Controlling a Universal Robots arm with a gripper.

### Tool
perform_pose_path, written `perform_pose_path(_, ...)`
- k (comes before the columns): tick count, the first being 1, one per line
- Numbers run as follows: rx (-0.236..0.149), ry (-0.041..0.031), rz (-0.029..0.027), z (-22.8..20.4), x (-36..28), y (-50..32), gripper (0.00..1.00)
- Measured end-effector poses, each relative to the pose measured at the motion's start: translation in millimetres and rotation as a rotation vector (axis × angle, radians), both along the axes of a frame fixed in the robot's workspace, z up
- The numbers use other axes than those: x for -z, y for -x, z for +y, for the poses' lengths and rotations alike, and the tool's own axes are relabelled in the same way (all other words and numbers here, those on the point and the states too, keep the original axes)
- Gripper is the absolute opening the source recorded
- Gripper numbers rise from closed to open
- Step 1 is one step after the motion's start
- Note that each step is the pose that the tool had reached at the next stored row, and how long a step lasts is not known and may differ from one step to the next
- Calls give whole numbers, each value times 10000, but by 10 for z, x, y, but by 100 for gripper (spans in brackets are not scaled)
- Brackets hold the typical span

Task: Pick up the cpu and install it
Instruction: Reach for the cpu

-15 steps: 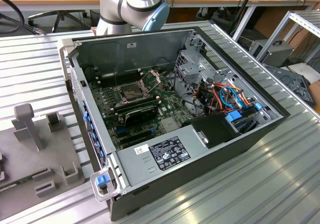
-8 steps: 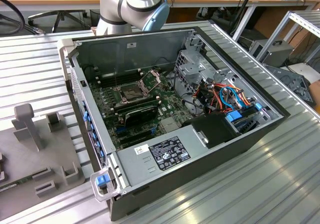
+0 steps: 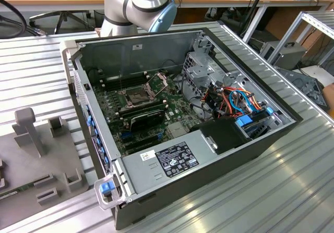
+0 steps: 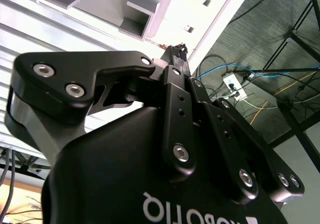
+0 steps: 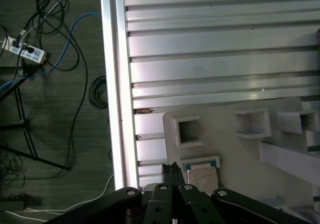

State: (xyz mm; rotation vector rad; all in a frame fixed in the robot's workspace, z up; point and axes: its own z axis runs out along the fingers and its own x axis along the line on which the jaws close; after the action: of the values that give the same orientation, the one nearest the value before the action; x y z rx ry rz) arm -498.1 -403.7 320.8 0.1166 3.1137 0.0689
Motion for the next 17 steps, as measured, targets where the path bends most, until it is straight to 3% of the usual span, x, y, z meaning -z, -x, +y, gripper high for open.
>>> perform_pose_path(17, 0, 0, 0, 0, 63, 0, 11)
